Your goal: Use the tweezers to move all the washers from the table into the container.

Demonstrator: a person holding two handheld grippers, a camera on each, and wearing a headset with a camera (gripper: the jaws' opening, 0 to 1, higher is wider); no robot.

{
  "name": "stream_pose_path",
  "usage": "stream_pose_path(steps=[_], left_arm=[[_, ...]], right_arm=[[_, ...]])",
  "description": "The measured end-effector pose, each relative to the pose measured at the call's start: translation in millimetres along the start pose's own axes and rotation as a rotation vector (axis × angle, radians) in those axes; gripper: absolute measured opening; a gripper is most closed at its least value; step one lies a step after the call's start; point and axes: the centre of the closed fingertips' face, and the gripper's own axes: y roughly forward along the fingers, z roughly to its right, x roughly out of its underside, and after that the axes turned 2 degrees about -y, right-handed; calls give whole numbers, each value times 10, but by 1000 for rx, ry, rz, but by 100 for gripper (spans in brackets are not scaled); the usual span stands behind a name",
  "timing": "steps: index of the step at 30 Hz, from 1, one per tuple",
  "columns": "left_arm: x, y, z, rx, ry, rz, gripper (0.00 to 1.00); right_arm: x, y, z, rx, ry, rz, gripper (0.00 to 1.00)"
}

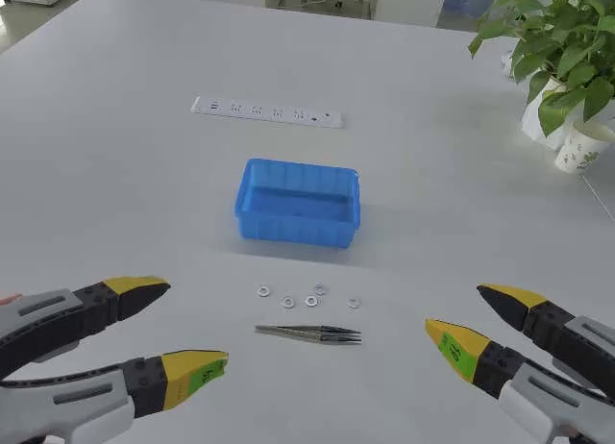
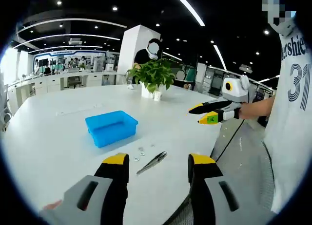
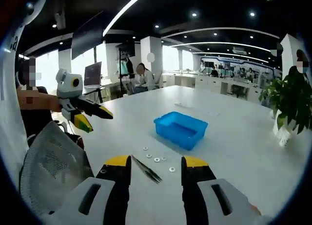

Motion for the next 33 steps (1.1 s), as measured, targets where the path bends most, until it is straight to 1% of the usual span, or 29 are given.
stream_pose_path(steps=[5,9,11,17,23,28,33], left_arm=[[-14,10,4,-6,-5,-2,51],[-34,-6,10,-13,-7,9,50],[-20,-11,13,-15,-9,8,50],[26,-9,13,-9,2,-13,50],[30,-5,-7,-12,0,-13,50],[60,-5,-14,-15,4,-26,50],[96,-8,-18,-22,-1,-29,50]], right_arm=[[0,11,-4,-3,11,6,40],[-2,14,-13,-5,9,6,40],[-3,19,-26,-8,8,5,40],[25,42,-23,-10,5,-3,39],[14,56,-26,-9,5,-4,39],[6,79,-33,-12,3,-4,39],[5,92,-33,-15,-3,-6,39]])
